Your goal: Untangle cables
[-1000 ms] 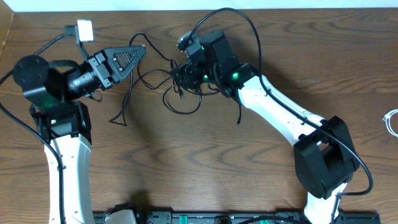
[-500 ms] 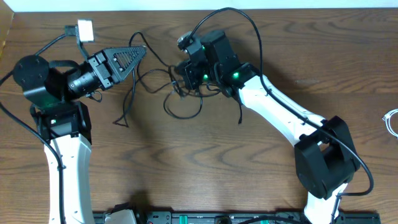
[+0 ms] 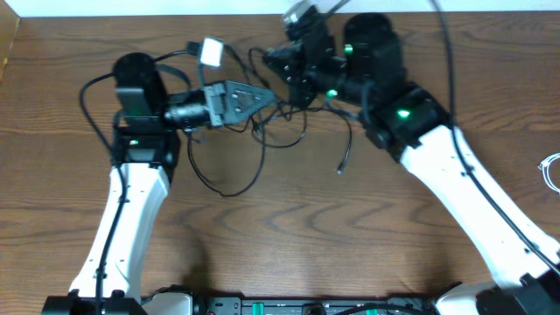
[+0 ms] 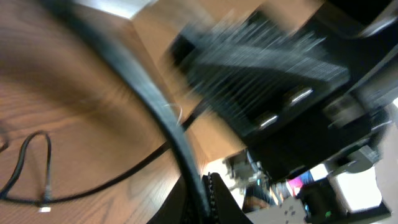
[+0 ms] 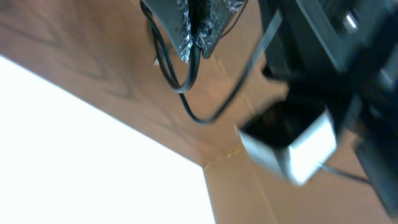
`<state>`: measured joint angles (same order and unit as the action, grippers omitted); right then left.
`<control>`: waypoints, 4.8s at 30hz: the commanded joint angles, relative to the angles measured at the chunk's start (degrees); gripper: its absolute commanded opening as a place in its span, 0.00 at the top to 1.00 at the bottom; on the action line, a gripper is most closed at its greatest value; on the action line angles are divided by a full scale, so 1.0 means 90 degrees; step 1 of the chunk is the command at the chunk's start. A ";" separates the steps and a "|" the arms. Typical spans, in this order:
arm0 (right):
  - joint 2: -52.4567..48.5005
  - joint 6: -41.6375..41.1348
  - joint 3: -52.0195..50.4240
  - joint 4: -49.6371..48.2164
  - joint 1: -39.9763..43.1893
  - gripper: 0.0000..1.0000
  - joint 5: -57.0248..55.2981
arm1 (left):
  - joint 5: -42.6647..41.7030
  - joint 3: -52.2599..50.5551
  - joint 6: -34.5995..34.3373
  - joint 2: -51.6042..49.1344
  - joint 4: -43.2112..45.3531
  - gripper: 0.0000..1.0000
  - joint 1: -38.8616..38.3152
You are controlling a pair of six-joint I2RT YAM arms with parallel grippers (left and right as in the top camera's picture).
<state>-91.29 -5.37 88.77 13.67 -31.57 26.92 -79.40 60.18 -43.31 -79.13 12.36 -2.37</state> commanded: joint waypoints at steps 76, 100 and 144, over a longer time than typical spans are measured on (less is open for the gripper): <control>-0.2827 0.1899 0.0044 0.2412 -0.1100 0.76 -0.2101 | 0.7616 -0.0002 0.3400 -0.0151 -0.6501 0.46 -0.0437; -0.3519 0.1987 0.0044 0.1093 -0.1294 0.85 -0.3092 | 0.9464 -0.0002 0.1834 -0.0151 -0.6511 0.50 0.0199; -0.4112 0.1838 0.0039 0.1001 -0.1122 0.78 -0.3381 | 0.9272 -0.0002 0.1632 -0.0151 -0.6560 0.50 0.0554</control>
<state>-126.96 12.01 88.79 22.44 -42.02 -2.59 3.77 60.23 -28.51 -80.14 -46.33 2.44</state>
